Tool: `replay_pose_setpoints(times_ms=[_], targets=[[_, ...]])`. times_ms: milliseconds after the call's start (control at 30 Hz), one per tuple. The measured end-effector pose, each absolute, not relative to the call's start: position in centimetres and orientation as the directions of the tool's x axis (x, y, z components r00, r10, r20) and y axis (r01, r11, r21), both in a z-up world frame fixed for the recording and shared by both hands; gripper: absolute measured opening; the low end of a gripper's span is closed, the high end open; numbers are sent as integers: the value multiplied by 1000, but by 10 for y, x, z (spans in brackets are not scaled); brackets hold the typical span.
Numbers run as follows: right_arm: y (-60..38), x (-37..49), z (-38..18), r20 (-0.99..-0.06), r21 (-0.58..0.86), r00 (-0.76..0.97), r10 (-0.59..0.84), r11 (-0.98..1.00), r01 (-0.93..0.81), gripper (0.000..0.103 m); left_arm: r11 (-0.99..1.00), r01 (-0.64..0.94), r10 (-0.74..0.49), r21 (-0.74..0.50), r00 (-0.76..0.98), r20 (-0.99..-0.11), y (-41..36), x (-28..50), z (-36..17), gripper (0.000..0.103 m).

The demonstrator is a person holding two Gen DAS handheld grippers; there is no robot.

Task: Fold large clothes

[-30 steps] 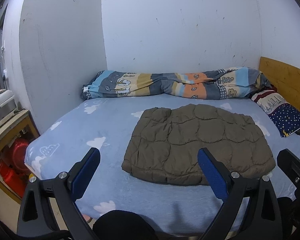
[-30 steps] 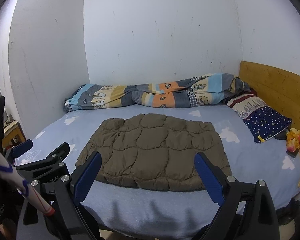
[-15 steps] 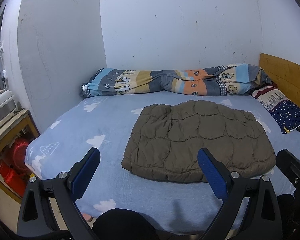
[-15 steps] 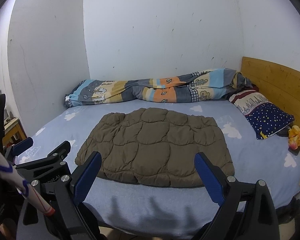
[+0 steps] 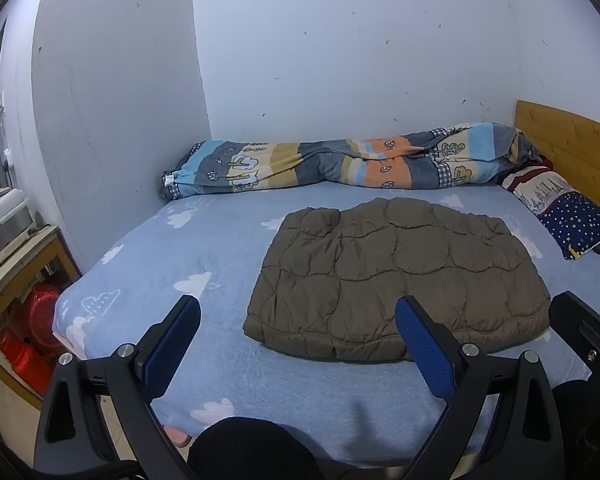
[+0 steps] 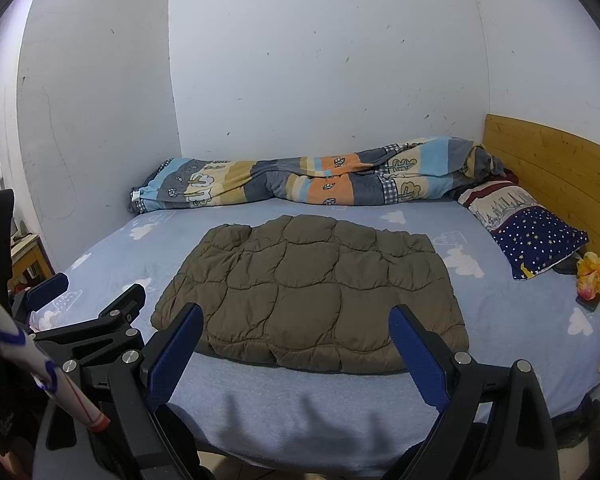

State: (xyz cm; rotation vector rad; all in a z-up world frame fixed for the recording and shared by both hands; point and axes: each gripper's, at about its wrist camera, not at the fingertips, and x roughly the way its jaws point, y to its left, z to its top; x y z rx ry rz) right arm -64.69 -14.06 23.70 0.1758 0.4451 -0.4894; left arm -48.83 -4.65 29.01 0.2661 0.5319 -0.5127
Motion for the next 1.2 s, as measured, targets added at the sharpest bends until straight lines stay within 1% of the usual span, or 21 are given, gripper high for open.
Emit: replay_pose_setpoints(times_ms=[667, 1200], targets=[[-145, -649, 234, -461, 62, 789, -406, 872, 485, 96, 833, 537, -393, 132, 743, -542, -47, -491, 287, 97], [-145, -649, 235, -461, 65, 790, -404, 872, 485, 96, 834, 538, -398, 121, 740, -543, -46, -493, 286, 97]])
